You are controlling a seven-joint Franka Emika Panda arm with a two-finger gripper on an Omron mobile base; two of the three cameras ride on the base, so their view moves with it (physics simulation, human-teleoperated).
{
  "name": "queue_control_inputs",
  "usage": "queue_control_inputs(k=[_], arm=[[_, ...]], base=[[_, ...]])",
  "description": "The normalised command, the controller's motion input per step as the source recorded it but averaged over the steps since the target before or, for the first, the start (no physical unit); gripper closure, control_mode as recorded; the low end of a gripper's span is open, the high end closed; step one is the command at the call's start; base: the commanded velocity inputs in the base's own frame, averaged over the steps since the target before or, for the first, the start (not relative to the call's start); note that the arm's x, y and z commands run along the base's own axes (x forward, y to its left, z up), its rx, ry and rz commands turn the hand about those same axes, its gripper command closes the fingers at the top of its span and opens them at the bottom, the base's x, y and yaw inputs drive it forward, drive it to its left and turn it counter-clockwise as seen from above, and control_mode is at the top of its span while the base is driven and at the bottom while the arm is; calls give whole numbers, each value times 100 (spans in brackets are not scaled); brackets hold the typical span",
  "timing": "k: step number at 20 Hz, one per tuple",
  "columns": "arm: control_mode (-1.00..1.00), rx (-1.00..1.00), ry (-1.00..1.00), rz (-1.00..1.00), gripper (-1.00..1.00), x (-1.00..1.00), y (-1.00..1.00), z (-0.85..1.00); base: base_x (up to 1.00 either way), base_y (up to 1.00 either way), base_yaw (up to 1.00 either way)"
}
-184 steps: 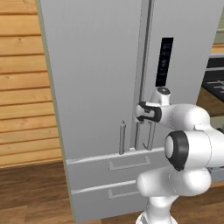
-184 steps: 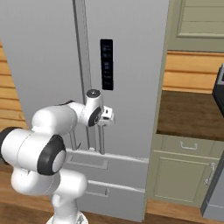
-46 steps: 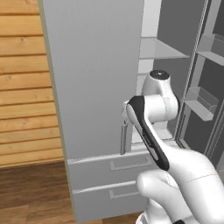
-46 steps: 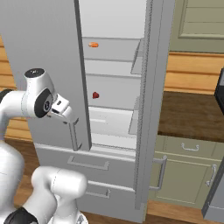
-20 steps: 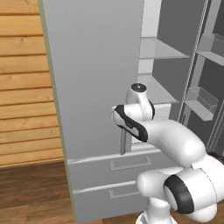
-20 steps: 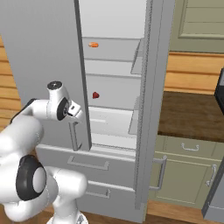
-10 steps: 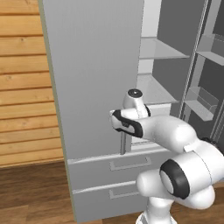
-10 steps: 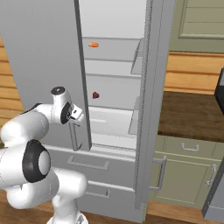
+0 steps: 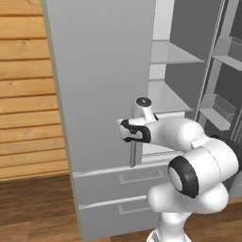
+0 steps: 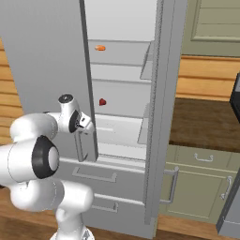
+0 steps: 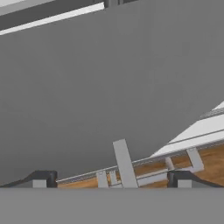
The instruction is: Take the strawberry from the fridge and place it on top of the pancake, located on the dining counter.
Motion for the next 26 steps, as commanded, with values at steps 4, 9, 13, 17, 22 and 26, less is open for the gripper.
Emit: queue_control_inputs(k=[4, 9, 13, 17, 22, 26], arm=[[-100, 0, 0, 0, 100, 27, 3, -26], [-100, 0, 0, 0, 100, 23, 2, -29], [-100, 0, 3, 0, 100, 1, 2, -27], [-100, 0, 8, -5, 100, -28, 25, -33], [-100, 0, 3, -15, 100, -61, 61, -51], [-100, 0, 0, -19, 100, -64, 87, -64]], base=[[0, 0, 0], [0, 0, 0], [0, 0, 0], [0, 0, 0], [0, 0, 0], [0, 0, 0]])
